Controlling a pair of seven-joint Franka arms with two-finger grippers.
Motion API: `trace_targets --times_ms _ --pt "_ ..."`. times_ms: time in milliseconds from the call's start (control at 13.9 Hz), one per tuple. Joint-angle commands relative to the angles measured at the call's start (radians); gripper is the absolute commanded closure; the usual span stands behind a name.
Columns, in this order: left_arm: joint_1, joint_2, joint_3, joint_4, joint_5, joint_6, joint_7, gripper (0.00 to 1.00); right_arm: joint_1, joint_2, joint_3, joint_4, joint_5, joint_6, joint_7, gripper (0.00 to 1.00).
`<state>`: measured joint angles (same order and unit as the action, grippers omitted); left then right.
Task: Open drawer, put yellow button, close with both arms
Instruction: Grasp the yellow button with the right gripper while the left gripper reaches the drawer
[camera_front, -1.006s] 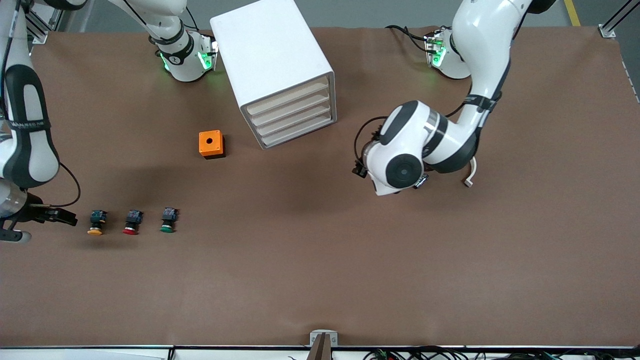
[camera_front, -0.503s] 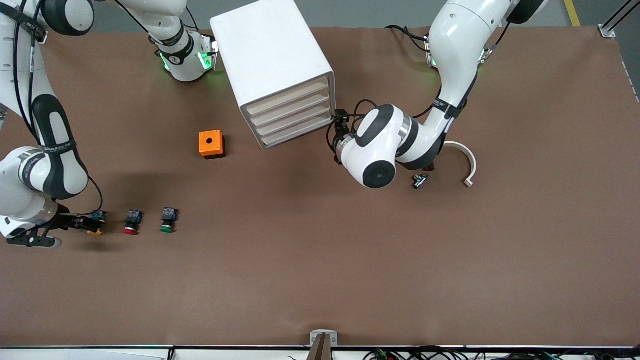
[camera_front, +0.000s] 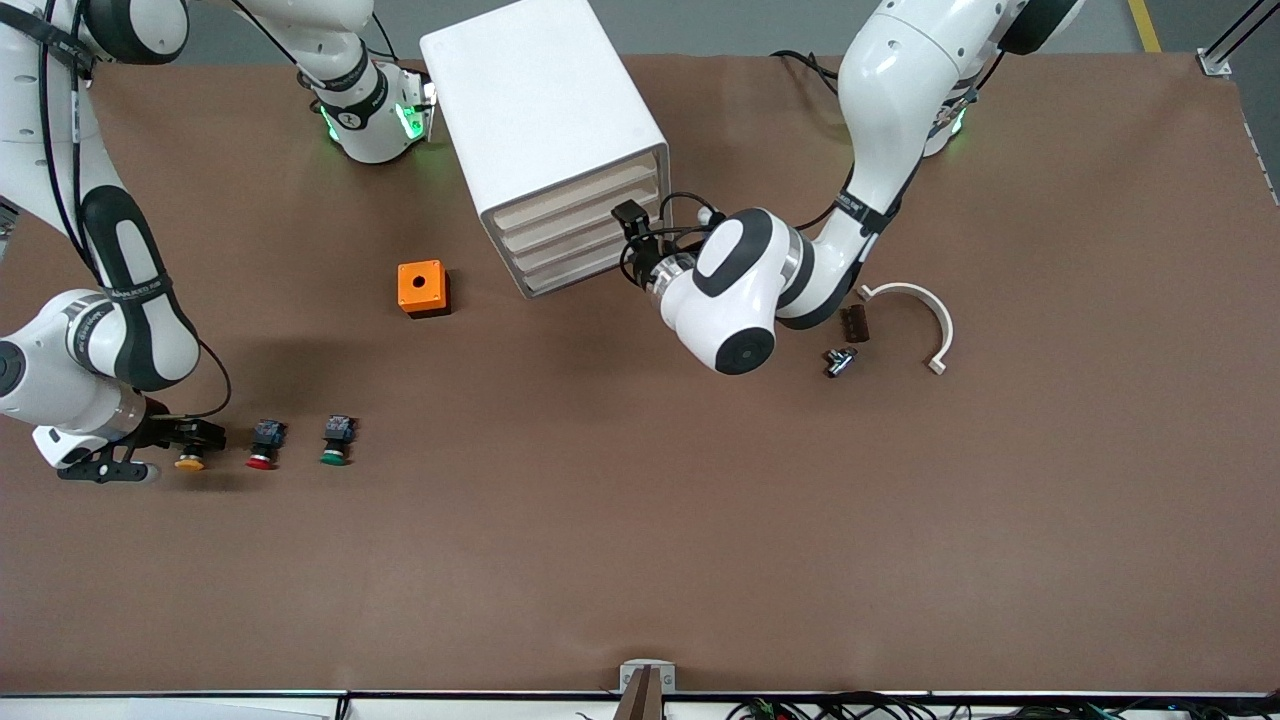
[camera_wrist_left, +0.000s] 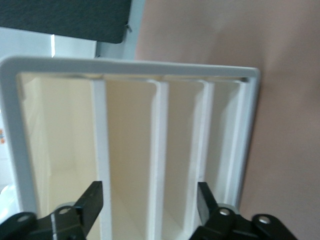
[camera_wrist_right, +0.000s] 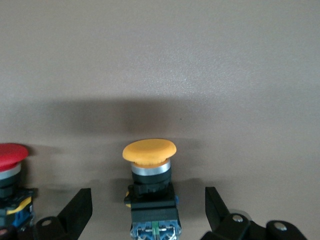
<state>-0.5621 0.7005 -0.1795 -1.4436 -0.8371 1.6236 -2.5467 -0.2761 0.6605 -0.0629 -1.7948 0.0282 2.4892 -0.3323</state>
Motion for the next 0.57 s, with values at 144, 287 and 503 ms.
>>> trace_targets --times_ms 144,287,503 --pt "-0.033 0.036 0.005 0.017 -0.124 -0.024 -0.033 0.37 -0.020 -0.036 0.009 -0.041 0.012 0.007 -0.039 0.09" --pt "-0.062 0.043 0.005 0.017 -0.148 -0.024 -0.033 0.40 -0.020 -0.036 0.009 -0.041 0.012 0.007 -0.039 0.19" --pt "-0.088 0.048 0.005 0.015 -0.166 -0.030 -0.035 0.46 -0.020 -0.036 0.009 -0.041 0.010 0.002 -0.039 0.45"
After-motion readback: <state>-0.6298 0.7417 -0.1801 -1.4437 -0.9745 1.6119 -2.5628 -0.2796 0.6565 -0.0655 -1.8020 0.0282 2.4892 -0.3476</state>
